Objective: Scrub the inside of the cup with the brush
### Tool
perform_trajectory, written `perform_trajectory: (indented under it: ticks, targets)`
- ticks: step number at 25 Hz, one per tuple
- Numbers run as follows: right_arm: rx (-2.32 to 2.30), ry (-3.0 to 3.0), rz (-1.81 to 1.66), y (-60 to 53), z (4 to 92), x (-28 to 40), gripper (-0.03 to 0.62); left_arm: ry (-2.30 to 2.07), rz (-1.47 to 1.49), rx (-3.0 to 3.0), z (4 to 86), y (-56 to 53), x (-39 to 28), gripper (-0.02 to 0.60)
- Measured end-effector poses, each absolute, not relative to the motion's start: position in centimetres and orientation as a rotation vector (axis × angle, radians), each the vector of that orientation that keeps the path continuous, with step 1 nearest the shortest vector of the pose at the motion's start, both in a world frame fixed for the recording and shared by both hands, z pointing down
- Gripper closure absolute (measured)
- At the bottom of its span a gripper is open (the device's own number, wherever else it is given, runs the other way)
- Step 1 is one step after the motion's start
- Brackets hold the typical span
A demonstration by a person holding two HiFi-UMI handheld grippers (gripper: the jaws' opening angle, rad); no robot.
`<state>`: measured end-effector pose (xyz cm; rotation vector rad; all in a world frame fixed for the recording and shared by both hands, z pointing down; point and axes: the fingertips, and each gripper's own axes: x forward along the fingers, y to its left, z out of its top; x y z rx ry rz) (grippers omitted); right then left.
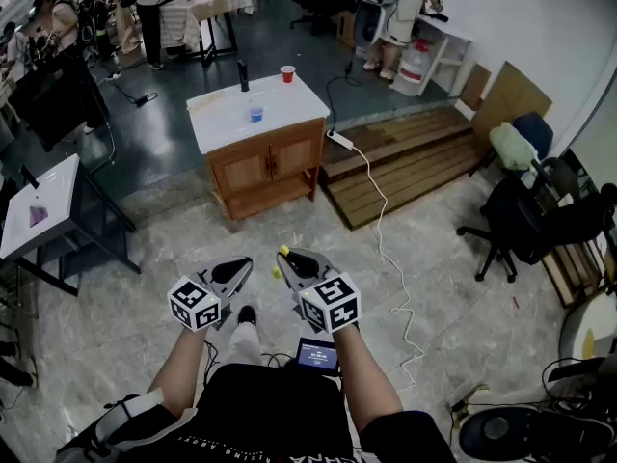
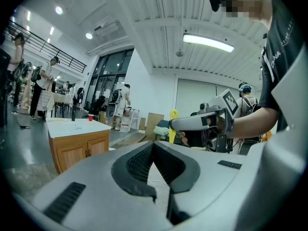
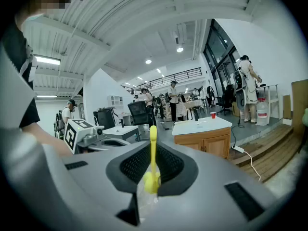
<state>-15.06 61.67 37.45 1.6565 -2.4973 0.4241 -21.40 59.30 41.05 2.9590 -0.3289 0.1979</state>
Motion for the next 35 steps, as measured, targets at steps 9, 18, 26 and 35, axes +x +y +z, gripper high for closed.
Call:
perform_trajectory:
  ticks: [9,18,26,35]
  targets:
    - [1.682,-2.508,0.393,61.4,37.7,-15.0,0.556,-0.321,0.176,2.97,40.8,59.1,-21.6,0.578]
    - [1.69,-2.493,0.414,61.4,37.5,-15.0,0.556,-0.339,0.159,2.949,40.8,58.5,-21.9,0.578]
    - [1.683,-2.48,0.431,61.5,38.1,-14.9,0.556,-0.358,0.123,2.899,41.3,58.3,-22.1,0.578]
    - [1.699,-2.456,0.448,60.2,39.0,-14.1,0.556,-0.331,0.112,2.873,41.7,57.0,-21.5,0.578]
